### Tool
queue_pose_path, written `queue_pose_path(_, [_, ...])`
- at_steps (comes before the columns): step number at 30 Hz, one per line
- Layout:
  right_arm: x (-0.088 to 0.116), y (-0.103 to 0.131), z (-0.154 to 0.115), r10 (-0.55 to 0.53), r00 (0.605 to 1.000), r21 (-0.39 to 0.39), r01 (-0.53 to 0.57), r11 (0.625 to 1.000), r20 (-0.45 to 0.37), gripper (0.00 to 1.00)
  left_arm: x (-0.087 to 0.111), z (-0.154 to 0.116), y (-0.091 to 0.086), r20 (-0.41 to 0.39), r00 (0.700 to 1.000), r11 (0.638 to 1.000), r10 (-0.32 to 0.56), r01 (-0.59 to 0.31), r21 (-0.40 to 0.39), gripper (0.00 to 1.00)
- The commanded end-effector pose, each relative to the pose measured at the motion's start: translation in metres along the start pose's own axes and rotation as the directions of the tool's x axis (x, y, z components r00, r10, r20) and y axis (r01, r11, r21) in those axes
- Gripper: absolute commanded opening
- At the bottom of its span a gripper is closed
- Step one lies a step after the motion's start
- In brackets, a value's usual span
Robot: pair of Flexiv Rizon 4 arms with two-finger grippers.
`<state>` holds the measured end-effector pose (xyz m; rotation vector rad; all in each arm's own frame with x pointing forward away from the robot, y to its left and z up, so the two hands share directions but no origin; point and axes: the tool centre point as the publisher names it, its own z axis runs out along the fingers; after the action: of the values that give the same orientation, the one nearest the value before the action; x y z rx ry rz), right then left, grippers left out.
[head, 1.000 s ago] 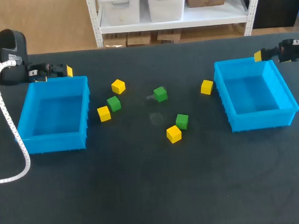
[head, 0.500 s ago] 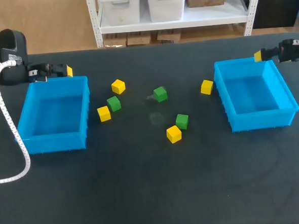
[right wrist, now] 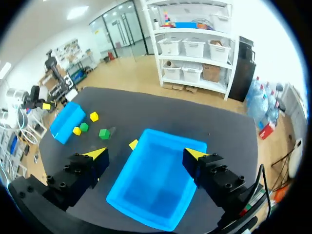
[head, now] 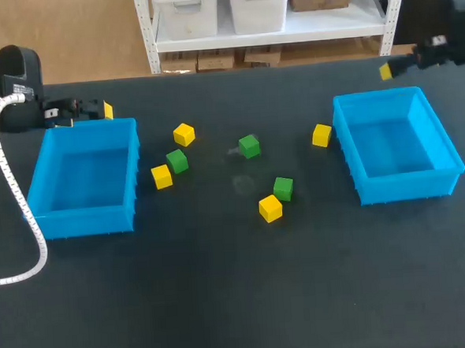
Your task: Put the green cubes in the right bin and the yellow cubes in the left bin.
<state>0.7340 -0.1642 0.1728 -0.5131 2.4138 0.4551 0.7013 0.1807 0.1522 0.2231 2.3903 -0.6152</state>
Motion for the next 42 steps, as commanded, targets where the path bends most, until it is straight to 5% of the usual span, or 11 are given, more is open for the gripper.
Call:
queue_pose_path(1, [-0.015,0.013,0.011,-0.036,0.997,0.058,0.04,0.998,-0.074,1.0,0.001,0.0,0.002,0.005,1.0,1.0,0.002,-0.002,0.009,1.0])
queue_pose_path(18, [-0.035,0.067,0.059,-0.201,0.943,0.064,0.225,0.972,-0.264,1.0,0.001,0.0,0.002,0.005,1.0,1.0,0.002,-0.002,0.009,1.0])
queue_pose_path(42, [-0.028,0.138,0.155,-0.173,0.87,0.073,0.231,0.97,-0.461,1.0,0.001,0.0,0.002,0.005,1.0,1.0,0.002,-0.002,0.009,1.0])
